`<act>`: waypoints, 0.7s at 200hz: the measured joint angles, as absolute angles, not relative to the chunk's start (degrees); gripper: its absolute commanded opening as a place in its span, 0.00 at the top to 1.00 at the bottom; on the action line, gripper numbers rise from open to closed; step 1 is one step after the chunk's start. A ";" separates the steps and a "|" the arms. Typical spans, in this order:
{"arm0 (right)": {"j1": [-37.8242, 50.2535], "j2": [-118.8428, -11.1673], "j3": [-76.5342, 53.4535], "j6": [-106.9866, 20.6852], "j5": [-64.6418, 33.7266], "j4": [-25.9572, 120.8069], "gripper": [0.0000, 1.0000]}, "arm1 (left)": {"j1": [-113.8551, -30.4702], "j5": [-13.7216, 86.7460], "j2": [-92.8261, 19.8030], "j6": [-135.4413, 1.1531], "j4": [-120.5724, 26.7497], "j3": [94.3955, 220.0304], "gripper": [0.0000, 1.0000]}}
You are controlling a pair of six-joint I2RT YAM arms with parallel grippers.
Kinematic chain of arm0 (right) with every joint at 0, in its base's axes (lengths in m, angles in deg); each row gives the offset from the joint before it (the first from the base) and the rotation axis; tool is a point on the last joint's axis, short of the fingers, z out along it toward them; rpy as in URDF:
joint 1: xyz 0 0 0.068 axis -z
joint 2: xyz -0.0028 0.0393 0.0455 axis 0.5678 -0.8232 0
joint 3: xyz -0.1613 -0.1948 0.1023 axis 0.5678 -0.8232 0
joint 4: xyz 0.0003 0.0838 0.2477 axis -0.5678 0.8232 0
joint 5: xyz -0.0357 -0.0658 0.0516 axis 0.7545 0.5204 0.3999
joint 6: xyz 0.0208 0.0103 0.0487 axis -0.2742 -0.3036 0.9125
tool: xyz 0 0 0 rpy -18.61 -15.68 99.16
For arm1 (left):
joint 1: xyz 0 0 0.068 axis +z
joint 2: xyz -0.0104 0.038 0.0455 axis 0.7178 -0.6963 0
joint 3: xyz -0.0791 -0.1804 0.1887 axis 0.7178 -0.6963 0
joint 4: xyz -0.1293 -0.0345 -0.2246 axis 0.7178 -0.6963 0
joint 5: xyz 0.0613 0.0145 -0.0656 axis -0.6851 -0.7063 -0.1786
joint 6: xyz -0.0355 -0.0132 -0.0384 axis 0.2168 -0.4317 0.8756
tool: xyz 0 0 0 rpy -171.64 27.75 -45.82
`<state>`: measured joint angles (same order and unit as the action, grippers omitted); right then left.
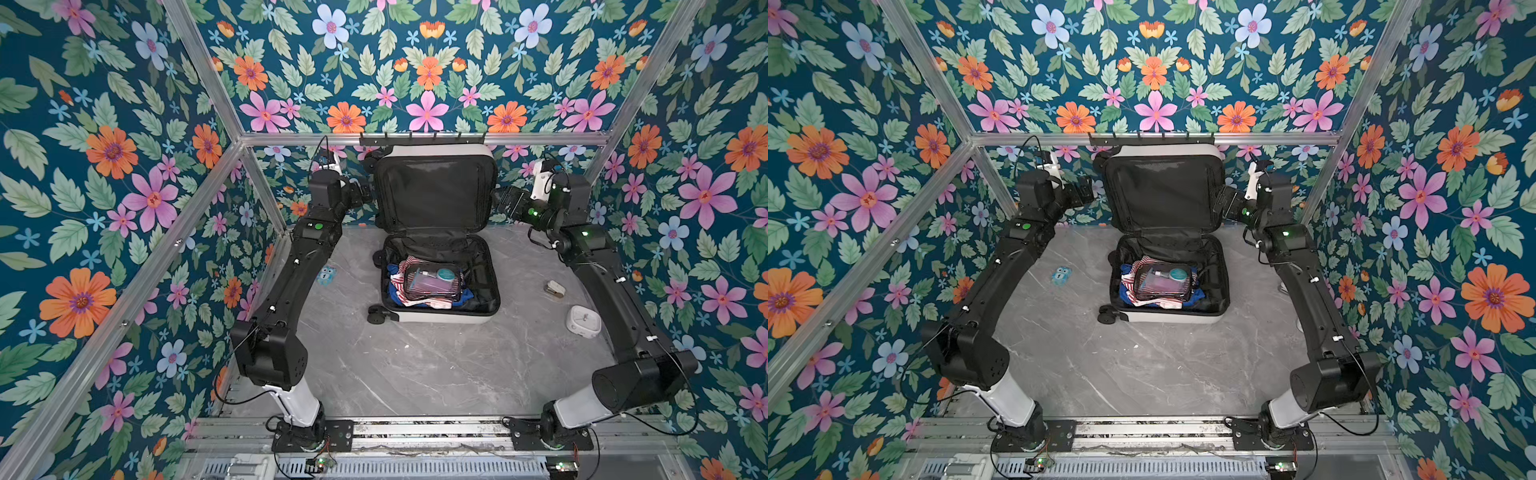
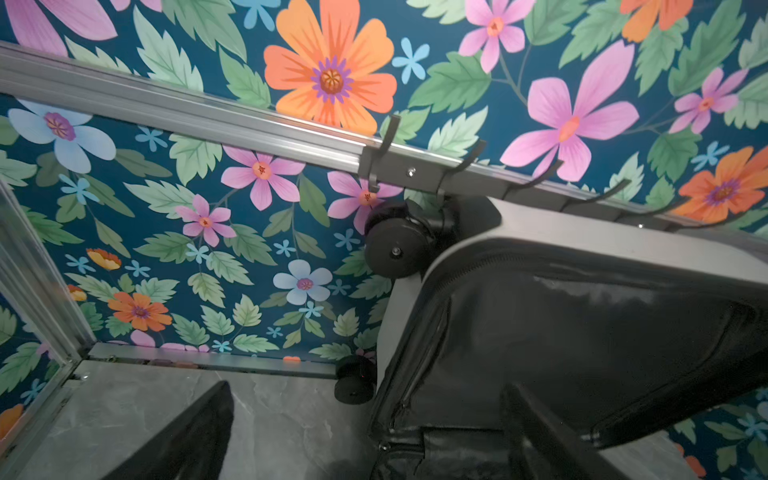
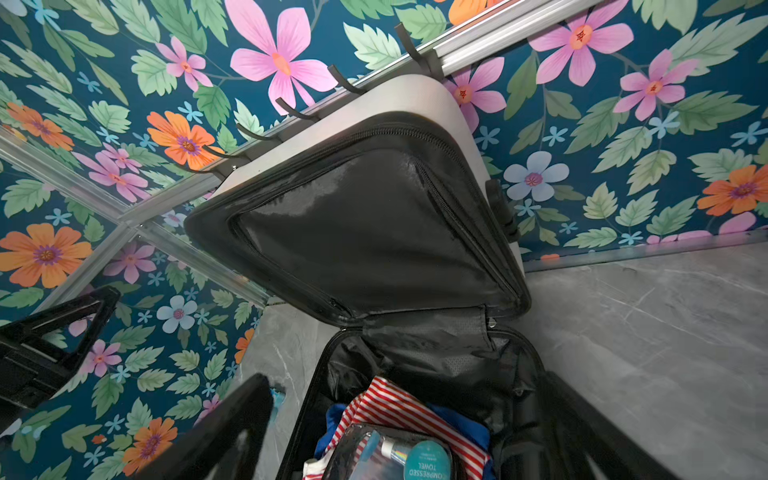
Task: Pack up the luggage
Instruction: 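Raise both grippers to the suitcase lid's top edge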
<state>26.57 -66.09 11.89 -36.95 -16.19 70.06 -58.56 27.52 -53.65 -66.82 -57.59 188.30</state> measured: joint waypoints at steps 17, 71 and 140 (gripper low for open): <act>27.88 -68.38 14.38 -36.45 -17.35 70.36 0.01 | -54.80 31.26 -57.04 -63.92 -57.61 191.49 0.00; 32.51 -74.35 19.72 -30.41 -22.36 69.25 0.01 | -46.30 48.07 -62.42 -50.89 -50.49 189.72 0.06; 32.90 -81.98 28.26 -23.40 -27.60 66.17 0.01 | -44.53 56.44 -69.22 -40.64 -36.45 192.30 0.07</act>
<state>32.90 -81.98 28.26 -23.40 -27.60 66.17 -44.53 56.44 -69.22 -40.64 -36.45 192.30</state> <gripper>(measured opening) 0.993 0.932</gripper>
